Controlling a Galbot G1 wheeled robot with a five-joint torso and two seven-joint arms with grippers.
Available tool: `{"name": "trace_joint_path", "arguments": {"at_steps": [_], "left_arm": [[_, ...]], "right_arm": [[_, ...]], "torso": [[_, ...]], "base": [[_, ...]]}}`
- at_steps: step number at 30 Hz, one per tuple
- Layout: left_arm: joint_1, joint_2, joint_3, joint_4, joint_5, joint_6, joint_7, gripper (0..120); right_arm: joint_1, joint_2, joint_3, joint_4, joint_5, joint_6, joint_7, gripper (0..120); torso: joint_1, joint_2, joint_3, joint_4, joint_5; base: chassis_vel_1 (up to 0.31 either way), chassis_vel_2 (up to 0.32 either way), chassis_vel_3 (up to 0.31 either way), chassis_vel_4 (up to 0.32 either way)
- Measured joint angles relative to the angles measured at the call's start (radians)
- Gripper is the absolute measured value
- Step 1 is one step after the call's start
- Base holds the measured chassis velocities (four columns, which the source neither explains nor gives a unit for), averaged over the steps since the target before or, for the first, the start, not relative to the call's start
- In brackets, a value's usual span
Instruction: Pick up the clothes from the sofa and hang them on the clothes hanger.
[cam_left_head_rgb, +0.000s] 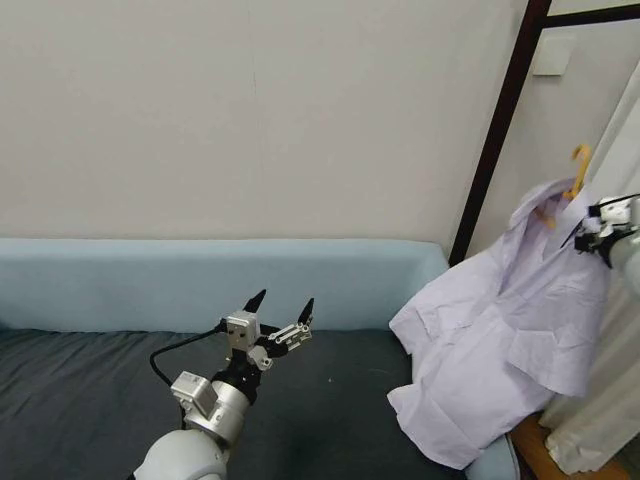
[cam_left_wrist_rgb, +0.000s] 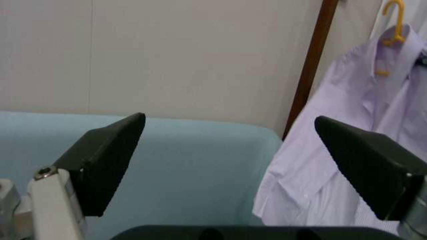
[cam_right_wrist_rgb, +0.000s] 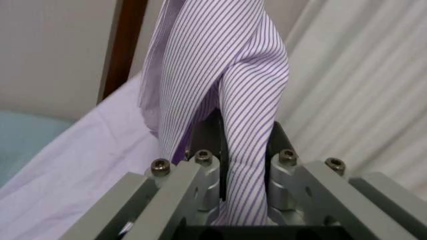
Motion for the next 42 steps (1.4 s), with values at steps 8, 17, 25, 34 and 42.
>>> {"name": "trace_joint_path", "arguments": {"at_steps": [8, 17, 25, 34, 42], "left_arm": [[0.1, -0.015, -0.04, -0.021, 0.042, -0.028, 0.008, 100], [0.138, 0.004, -0.063, -0.054, 0.053, -0.048, 0.01, 100], [0.155, 0.009, -0.082, -0.078, 0.054, -0.05, 0.007, 100], [0.176, 0.02, -0.117, -0.113, 0.05, -0.05, 0.005, 100], [0.192, 0.014, -0.111, -0.129, 0.054, -0.051, 0.006, 100]], "right_arm": [[0.414, 0.199, -0.278, -0.249, -0.083, 0.006, 0.004, 8], [0.657, 0.299, -0.397, -0.41, -0.002, -0.025, 0.064, 8], [0.753, 0.382, -0.418, -0.557, 0.111, -0.05, 0.087, 8], [0.742, 0.408, -0.373, -0.586, 0.31, -0.093, 0.222, 8], [0.756, 0.428, -0.373, -0.628, 0.361, -0.111, 0.207, 8]], "torso": [[0.0, 0.0, 0.0, -0.0005, 0.0003], [0.0, 0.0, -0.001, -0.0006, -0.0003], [0.0, 0.0, 0.0, -0.0003, 0.0002], [0.0, 0.0, 0.0, -0.0003, 0.0001], [0.0, 0.0, 0.0, -0.0004, 0.0001]], "base": [[0.0, 0.0, 0.0, 0.0], [0.0, 0.0, 0.0, 0.0], [0.0, 0.0, 0.0, 0.0], [0.0, 0.0, 0.0, 0.0], [0.0, 0.0, 0.0, 0.0]]}}
